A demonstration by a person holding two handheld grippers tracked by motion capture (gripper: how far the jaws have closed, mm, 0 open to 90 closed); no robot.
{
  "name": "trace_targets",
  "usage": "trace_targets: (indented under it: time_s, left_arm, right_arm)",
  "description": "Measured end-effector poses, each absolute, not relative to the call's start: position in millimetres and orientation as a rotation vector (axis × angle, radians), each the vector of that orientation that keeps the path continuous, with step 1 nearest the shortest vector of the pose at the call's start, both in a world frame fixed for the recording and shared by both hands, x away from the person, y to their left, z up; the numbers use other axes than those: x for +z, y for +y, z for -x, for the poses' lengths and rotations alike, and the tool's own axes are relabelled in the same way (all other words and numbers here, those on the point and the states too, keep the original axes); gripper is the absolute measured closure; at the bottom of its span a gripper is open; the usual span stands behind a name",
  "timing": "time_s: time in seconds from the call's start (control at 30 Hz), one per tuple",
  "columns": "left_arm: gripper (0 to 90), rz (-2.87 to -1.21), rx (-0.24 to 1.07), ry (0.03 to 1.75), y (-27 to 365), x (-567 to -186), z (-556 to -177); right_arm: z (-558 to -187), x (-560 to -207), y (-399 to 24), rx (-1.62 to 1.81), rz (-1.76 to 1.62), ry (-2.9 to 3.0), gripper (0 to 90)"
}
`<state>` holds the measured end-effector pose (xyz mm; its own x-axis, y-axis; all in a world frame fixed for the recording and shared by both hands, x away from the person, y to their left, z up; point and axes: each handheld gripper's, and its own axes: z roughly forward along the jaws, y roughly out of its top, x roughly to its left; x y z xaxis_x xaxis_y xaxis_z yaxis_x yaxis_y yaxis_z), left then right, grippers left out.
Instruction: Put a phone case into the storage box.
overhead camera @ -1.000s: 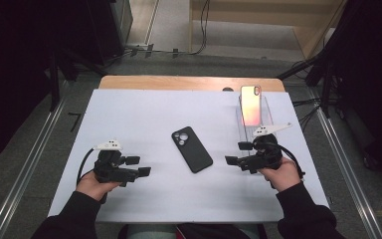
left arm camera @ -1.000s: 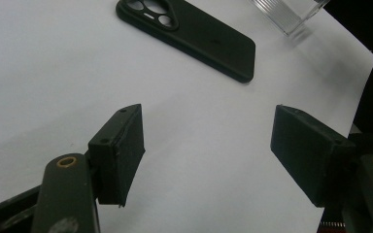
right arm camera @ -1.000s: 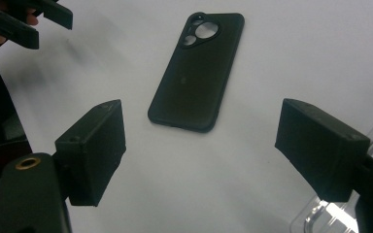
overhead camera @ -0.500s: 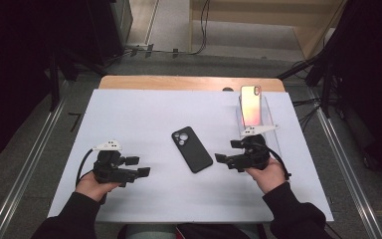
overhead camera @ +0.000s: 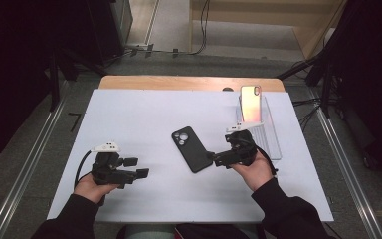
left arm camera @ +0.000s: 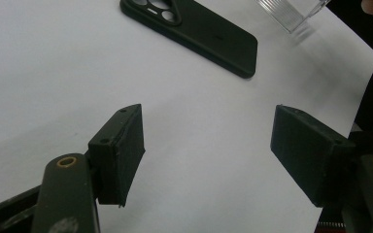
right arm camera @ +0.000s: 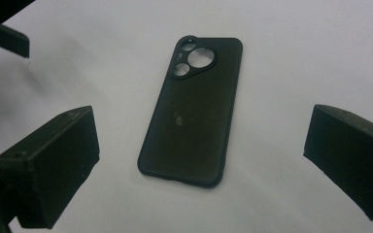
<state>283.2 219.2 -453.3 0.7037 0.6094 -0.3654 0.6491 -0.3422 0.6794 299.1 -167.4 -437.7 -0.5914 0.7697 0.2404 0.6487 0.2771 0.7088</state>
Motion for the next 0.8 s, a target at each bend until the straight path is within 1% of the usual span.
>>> trace_targets:
  time_s: [0.4, 0.8]
  left_arm:
    - [28.4, -2.015, -0.046, 0.989, 226, -452, -280]
    - [28.4, -2.02, -0.035, 1.008, 231, -453, -272]
  right_arm:
    - [-310, -437, -149, 1.187, -1.387, 2.315, 0.0]
    - [-327, -439, -125, 1.165, -1.39, 2.321, 0.0]
